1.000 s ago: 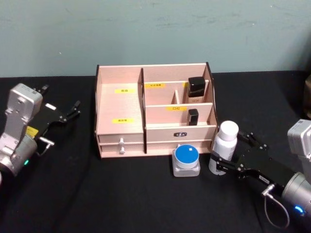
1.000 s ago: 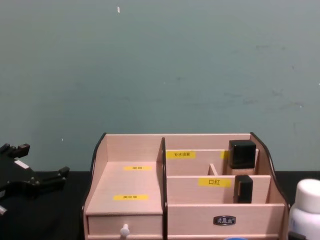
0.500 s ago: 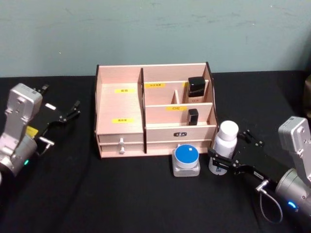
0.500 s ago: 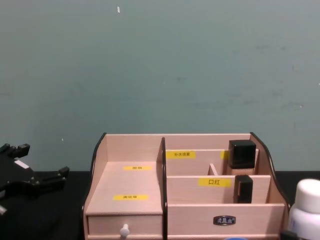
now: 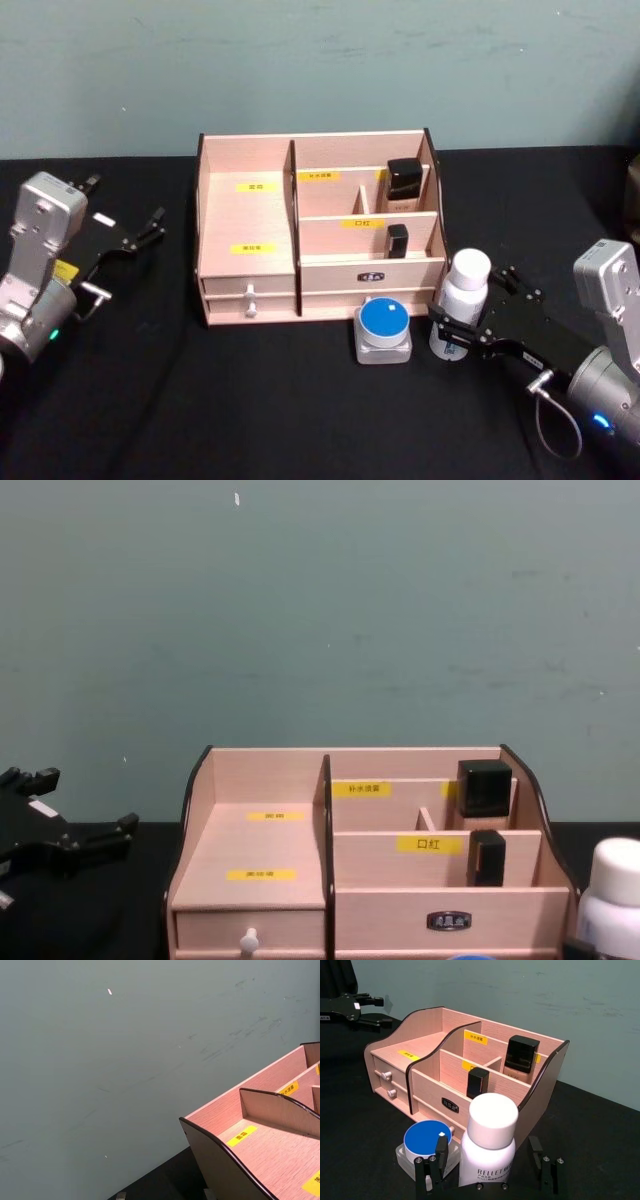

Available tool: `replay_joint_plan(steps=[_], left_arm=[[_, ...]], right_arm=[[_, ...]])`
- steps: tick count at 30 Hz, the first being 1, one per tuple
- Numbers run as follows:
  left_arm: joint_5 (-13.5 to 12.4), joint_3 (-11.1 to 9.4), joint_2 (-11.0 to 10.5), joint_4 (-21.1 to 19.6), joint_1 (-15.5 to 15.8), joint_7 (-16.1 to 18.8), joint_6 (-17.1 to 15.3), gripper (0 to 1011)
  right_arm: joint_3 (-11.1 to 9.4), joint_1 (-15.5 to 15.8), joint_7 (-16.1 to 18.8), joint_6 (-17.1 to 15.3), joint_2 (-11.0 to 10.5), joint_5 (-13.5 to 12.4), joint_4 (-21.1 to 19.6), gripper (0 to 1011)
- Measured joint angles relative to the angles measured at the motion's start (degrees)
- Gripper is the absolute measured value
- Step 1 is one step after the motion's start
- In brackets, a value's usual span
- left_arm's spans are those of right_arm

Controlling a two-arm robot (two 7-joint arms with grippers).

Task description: Pick up the facial cleanser and watermelon frost from the table and place them into the tiered storage box.

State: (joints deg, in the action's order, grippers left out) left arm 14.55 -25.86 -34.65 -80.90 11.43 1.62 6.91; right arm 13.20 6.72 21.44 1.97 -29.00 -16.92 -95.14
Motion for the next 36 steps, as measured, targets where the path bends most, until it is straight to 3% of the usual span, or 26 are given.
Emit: replay_joint_plan(steps=[6, 16, 20, 36], left_arm=[[0.00, 0.00, 0.00, 0.00, 0.00, 0.00, 0.00, 1001], [0.00, 0.00, 0.00, 0.00, 0.00, 0.00, 0.00, 1001], [0.00, 0.00, 0.00, 0.00, 0.00, 0.00, 0.00, 1001], [0.00, 0.00, 0.00, 0.00, 0.00, 0.00, 0.00, 1001]], right_arm=[[0.00, 0.03, 0.03, 0.02, -0.03, -0.10, -0.03, 999], [0.00, 0.06, 0.09, 0.03, -0.08, -0.20, -0.08, 785], [0.00, 0.06, 0.12, 0.03, -0.10, -0.23, -0.09, 627], [-0.13, 0.12, 0.27, 0.04, -0.08, -0.44, -0.06, 606]])
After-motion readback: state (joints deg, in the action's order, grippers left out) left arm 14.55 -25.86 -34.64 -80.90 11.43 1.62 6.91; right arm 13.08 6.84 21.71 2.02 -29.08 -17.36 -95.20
